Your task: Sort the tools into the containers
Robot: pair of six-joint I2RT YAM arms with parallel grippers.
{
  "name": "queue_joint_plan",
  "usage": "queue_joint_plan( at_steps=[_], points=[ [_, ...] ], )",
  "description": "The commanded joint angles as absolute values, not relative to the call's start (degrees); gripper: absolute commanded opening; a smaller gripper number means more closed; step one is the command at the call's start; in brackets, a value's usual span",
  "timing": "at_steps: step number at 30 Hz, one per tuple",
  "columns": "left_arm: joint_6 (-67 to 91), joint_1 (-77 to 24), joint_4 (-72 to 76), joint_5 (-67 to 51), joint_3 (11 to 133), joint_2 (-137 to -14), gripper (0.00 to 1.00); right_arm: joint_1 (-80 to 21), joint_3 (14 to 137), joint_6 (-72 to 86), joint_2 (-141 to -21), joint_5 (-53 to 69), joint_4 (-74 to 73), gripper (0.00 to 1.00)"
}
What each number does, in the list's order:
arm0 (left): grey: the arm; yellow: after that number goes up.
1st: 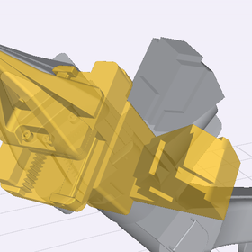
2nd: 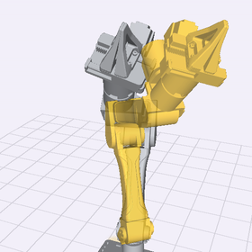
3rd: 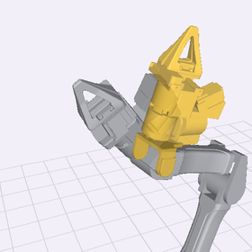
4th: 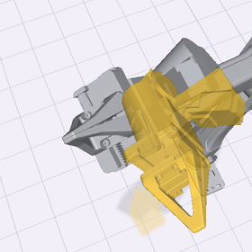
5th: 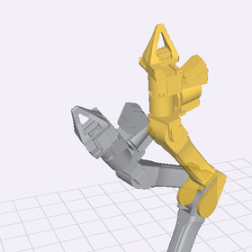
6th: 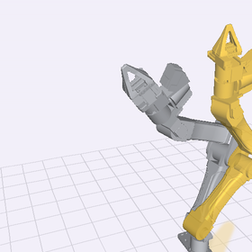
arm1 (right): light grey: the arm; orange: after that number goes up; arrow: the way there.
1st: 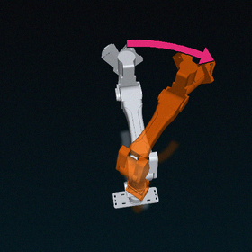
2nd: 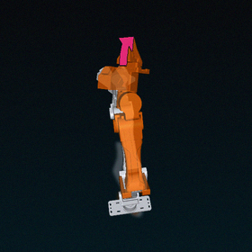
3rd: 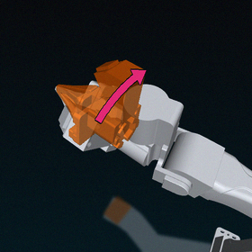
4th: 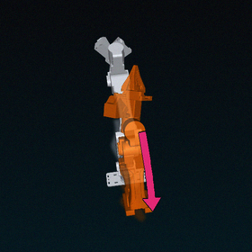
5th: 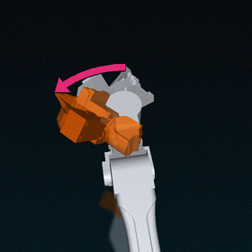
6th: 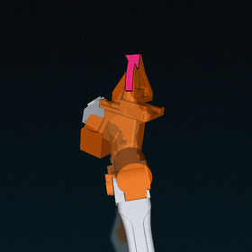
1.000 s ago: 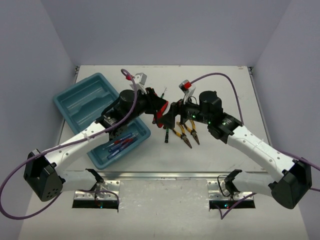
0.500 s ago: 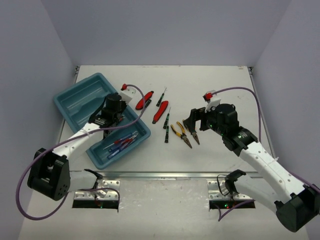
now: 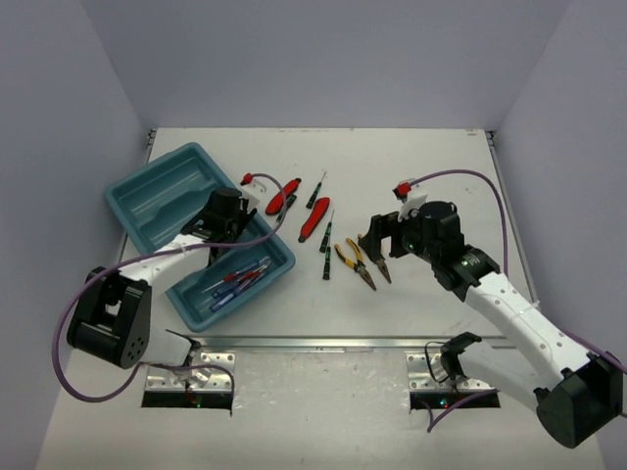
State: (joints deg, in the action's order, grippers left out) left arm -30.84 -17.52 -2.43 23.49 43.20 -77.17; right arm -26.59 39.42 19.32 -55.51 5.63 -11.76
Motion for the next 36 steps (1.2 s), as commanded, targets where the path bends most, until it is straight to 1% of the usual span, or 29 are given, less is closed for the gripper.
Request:
queue_joint_plan(
  at_steps=[1, 2, 3, 5, 7, 8, 10, 12, 14, 16, 17, 19, 26, 32, 36],
  points=[
    [-26.9, -17.2, -5.3, 25.9, 49.7, -69.3, 0.80, -26.4, 42.0, 20.8, -58.1, 7.9, -9.8, 0.99],
    [-25.4, -17.2, -6.5, 26.3, 50.5, -67.7, 0.93, -26.4, 42.7, 21.6, -59.2, 7.7, -10.0, 0.99],
    [-22.2, -17.2, -7.4, 27.3, 51.4, -66.0, 1.00, -26.4, 44.1, 23.5, -61.1, 6.2, -11.2, 0.99],
    [-11.1, -17.2, -9.6, 31.2, 53.5, -62.5, 1.00, -26.5, 48.5, 30.0, -67.1, 0.8, -15.7, 0.99],
    [1.4, -17.2, -15.6, 35.7, 56.4, -60.0, 1.00, -27.2, 53.3, 35.8, -71.8, -0.6, -19.2, 0.99],
    [5.4, -17.1, -18.5, 34.6, 57.5, -59.6, 1.00, -27.6, 55.0, 36.8, -73.9, -1.6, -19.9, 0.99],
    [9.7, -17.1, -26.0, 27.8, 59.8, -59.0, 1.00, -31.3, 61.2, 39.1, -80.7, -6.9, -21.8, 0.99],
    [12.9, -17.1, -29.3, 23.8, 59.7, -57.1, 1.00, -34.0, 67.1, 41.6, -87.1, -12.0, -24.8, 0.99],
    [15.0, -17.1, -29.8, 20.0, 57.7, -53.1, 1.00, -35.9, 73.2, 45.1, -93.7, -17.3, -28.1, 0.99],
    [15.8, -17.1, -28.3, 17.8, 52.3, -46.8, 1.00, -37.6, 80.3, 48.2, -101.5, -21.7, -31.8, 0.99],
    [15.9, -17.1, -28.1, 17.2, 51.7, -44.3, 1.00, -38.3, 82.7, 48.5, -104.3, -22.1, -32.8, 0.99],
    [15.6, -17.1, -27.5, 16.8, 48.4, -39.3, 1.00, -39.3, 88.6, 49.6, -110.5, -23.1, -34.5, 0.95],
    [15.5, -17.3, -25.4, 15.7, 39.0, -26.6, 1.00, -41.2, 101.3, 51.5, -123.4, -27.9, -38.4, 0.87],
    [15.6, -17.3, -24.0, 13.2, 37.0, -24.0, 1.00, -42.4, 111.8, 52.7, -131.4, -29.4, -43.0, 0.82],
    [15.7, -17.7, -23.7, 12.0, 36.6, -23.2, 1.00, -42.5, 113.9, 53.9, -134.5, -30.4, -43.6, 0.79]
  ],
)
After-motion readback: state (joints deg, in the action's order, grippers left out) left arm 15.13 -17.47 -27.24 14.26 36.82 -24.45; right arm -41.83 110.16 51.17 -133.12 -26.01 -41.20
